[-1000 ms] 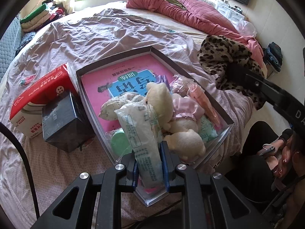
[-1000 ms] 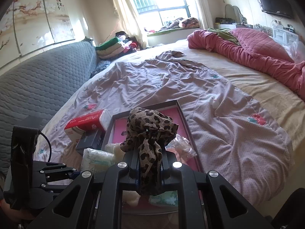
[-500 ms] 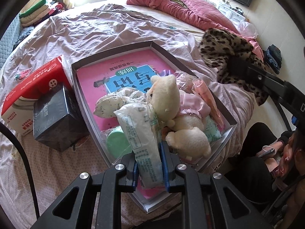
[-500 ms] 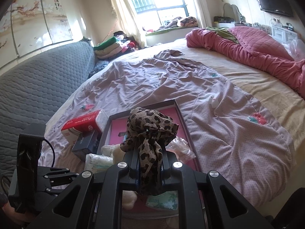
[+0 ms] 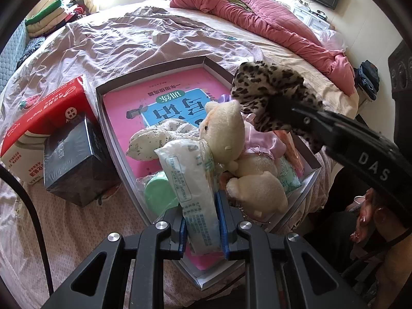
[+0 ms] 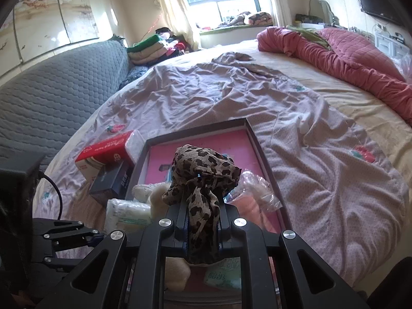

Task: Organize soft objects
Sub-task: 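Lower the scrunchie and pad pack onto the items in the tray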

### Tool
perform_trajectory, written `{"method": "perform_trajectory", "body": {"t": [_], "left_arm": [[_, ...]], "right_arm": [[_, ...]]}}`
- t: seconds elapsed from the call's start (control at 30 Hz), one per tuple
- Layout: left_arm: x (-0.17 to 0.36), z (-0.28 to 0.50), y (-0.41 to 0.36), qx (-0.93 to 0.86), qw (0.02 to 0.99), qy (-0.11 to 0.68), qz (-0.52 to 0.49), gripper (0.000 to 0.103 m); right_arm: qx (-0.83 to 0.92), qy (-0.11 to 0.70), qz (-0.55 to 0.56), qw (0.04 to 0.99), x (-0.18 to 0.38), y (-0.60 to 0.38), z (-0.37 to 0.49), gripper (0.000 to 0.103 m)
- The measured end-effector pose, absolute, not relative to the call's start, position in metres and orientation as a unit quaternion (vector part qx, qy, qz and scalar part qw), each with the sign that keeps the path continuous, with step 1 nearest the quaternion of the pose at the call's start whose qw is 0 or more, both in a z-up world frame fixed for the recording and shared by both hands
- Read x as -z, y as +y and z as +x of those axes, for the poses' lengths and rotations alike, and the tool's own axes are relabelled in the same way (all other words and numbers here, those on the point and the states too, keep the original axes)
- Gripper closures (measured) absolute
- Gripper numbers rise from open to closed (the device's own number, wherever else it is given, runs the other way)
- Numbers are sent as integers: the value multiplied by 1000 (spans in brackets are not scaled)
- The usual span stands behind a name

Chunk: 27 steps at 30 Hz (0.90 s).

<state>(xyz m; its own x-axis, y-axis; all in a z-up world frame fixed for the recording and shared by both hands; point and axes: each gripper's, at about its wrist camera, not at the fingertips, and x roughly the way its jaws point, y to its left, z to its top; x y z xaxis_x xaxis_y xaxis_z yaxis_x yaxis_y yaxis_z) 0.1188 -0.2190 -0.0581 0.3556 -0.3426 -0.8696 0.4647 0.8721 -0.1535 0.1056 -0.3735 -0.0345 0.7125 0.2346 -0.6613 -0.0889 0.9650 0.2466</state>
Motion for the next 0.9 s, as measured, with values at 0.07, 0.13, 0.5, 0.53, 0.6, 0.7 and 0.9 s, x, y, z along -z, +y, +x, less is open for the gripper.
{"method": "perform_trajectory", "body": {"t": [0.07, 0.13, 0.5, 0.53, 0.6, 0.7, 0.9], "left_arm": [[58, 119, -219, 246, 821, 512, 59, 83], [58, 119, -218, 246, 822, 511, 58, 83], [59, 120, -217, 247, 822, 509, 56, 83], [59, 120, -217, 248, 822, 509, 56, 83], [59, 119, -216, 248, 823, 508, 57, 83], [60, 119, -215, 249, 823, 508, 55, 83], [60, 120, -214, 251, 823, 507, 49, 83]], "right_arm": [[-87, 372, 100, 919, 38, -373, 107, 86], [-86, 373, 99, 919, 41, -373, 108, 86], [-89, 385, 98, 913, 55, -367, 115, 86], [-91, 386, 100, 912, 56, -367, 114, 86], [-91, 387, 101, 912, 59, -366, 115, 85], [-93, 388, 103, 911, 61, -366, 116, 85], [-93, 389, 104, 911, 65, -364, 117, 83]]}}
